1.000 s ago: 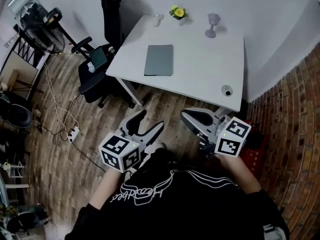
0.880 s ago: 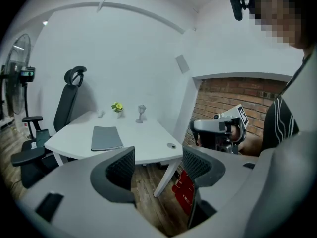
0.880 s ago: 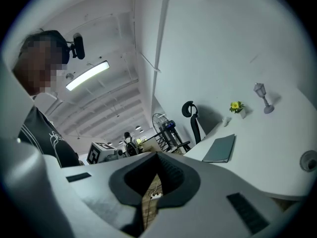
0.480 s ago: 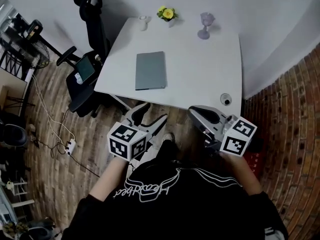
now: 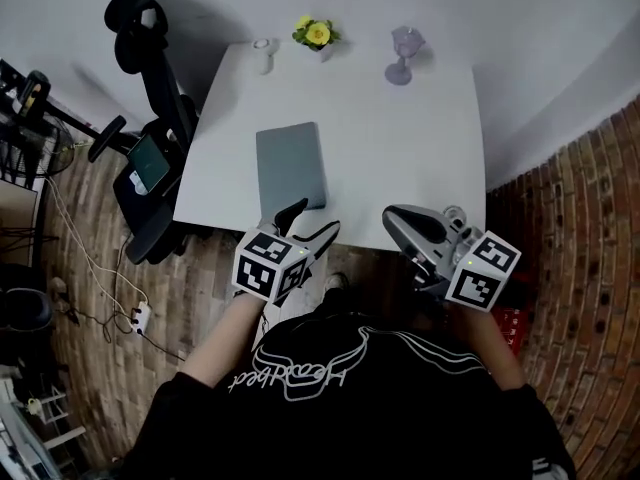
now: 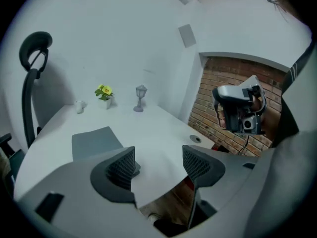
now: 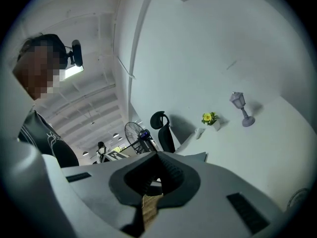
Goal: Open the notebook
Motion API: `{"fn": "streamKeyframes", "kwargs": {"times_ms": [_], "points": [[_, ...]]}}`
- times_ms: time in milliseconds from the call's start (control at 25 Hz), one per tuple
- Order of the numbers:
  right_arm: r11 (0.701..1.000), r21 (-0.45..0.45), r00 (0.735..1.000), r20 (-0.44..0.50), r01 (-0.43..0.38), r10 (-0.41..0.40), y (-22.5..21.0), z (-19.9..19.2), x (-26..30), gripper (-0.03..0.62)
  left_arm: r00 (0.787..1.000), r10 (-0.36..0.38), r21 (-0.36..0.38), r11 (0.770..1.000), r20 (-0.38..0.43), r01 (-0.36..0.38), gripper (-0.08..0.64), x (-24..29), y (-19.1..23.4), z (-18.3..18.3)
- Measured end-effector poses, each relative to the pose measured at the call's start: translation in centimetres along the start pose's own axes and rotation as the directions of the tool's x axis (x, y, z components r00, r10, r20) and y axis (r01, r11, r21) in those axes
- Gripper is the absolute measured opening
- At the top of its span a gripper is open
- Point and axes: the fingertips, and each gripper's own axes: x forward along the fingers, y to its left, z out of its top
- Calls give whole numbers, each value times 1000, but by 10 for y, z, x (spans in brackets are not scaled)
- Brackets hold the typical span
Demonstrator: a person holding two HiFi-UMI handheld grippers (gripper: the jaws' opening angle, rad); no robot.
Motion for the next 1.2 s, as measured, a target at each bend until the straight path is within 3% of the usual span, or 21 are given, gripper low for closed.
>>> {"fn": "streamKeyframes", "kwargs": {"times_ms": [400,560,920,1200], "points": [[999,-26,999,8,33,-32,-27,15,24,2,990,-26,112,993,-140,42,305,54,36,-19],[999,4,999,16,38,-38,-36,14,29,2,981,-17,152,987,-195,47,305,66,44,-31],[997,68,1000,5,30,-30,-61,10,20,2,964,79,186,982,-256,-31,304,86,57,-56],[998,42,998,-37,-42,43,-60,26,26,2,942,191,320,942,-275,-98,289,90,63,-61]]}}
